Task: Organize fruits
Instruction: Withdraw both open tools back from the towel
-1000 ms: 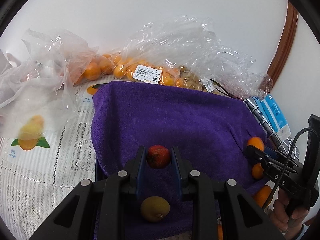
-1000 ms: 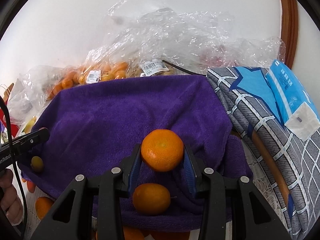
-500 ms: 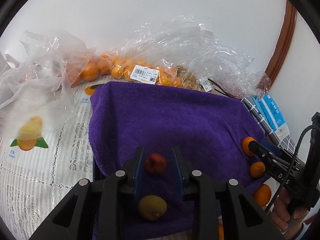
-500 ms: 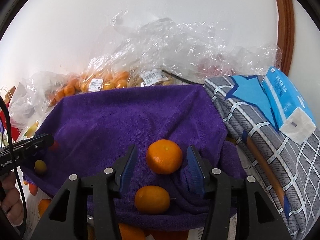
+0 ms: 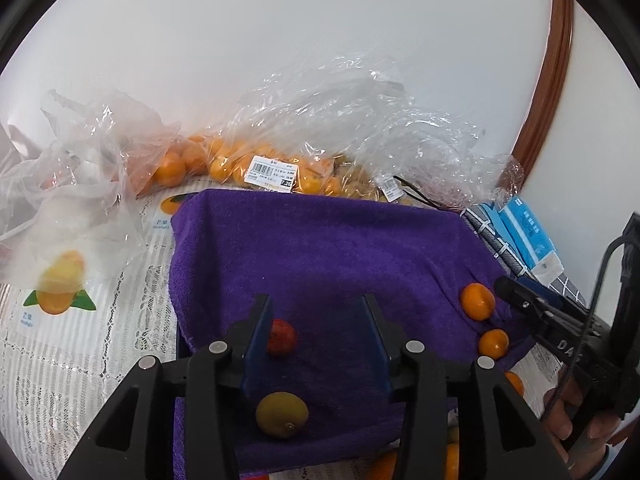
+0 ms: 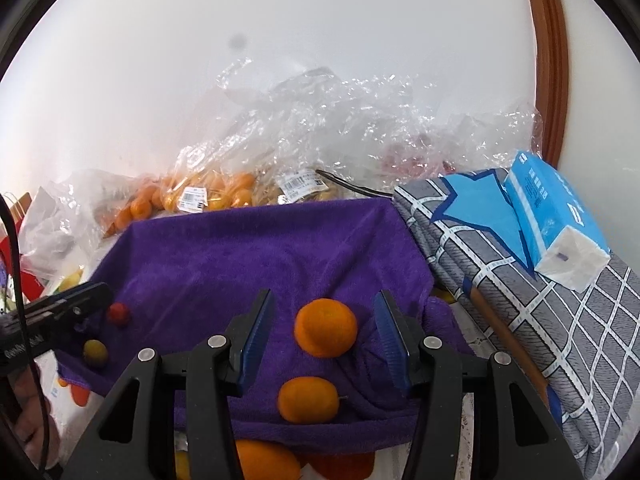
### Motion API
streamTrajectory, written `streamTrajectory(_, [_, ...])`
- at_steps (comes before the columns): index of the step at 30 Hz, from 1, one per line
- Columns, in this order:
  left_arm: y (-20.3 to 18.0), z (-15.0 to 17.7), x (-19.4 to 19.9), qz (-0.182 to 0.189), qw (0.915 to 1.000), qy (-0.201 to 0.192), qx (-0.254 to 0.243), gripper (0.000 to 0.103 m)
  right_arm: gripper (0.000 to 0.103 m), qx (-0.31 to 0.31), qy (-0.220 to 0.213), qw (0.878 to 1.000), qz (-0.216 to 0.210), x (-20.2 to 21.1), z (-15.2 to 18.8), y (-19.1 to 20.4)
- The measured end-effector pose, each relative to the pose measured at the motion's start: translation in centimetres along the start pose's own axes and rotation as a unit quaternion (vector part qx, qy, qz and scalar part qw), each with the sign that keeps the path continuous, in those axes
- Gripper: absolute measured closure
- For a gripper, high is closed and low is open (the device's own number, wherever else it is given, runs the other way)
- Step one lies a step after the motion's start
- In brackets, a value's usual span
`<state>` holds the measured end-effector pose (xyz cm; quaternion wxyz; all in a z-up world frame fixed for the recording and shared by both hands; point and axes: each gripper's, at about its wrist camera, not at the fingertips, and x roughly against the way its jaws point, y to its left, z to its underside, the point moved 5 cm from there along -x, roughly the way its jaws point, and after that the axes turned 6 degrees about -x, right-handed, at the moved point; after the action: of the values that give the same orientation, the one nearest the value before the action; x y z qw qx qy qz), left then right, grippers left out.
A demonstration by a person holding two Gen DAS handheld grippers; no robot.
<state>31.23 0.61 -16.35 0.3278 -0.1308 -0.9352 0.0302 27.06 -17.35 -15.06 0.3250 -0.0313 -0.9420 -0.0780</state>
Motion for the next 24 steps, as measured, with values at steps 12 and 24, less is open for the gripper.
streamTrajectory(12, [-0.7,0.1,1.1,-0.014,0.9997,-0.013,-0.013,0.061,0.052,-0.024,0.007,1.000,0.008,6.5,1.8,-1.3])
streamTrajectory(24, [0.4,1.7,6.5,-0.007,1.0000,0.003,0.004,0.058,0.052,-0.003,0.052,0.999,0.011,8.6,6.7,-2.4])
